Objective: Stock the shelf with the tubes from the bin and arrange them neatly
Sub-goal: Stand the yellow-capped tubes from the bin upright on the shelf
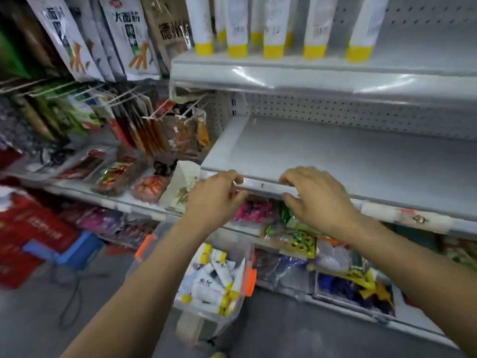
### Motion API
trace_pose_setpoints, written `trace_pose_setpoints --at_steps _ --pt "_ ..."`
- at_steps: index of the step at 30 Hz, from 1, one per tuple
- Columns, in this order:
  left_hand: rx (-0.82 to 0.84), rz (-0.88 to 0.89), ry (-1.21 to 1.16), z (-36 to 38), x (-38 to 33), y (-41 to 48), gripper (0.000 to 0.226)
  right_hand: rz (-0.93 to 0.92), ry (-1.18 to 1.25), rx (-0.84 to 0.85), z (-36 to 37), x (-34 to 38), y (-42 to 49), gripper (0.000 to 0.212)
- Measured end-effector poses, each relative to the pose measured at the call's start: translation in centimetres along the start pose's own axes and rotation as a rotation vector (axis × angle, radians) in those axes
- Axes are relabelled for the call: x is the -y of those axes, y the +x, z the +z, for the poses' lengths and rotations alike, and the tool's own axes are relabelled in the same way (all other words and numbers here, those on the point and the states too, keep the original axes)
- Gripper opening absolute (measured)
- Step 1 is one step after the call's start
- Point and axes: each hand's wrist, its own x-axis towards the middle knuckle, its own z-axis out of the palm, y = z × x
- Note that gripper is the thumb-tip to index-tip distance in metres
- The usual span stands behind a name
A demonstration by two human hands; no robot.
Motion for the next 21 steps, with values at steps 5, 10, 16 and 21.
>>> trace_pose_setpoints --at_steps 5,10,16,21 --pt "0.209 -0.245 -0.146 4.7 9.9 -2.4 0.025 -0.043 0.099 0.266 9.7 4.5 2.3 0.024" --pt "0.388 -0.458 -0.344 12.1 19.6 -3.4 0.022 0.045 0.203 0.51 20.9 7.8 4.6 0.01" --pt "0.447 -0.994 -0.934 20.6 26.7 -2.6 0.007 0.211 0.312 0.723 34.6 10.0 7.1 0.028" --pt "0.436 -1.371 -1.175 28.9 30.5 -1.7 0.015 0.27 0.316 0.759 43.5 11.3 9.6 0.035"
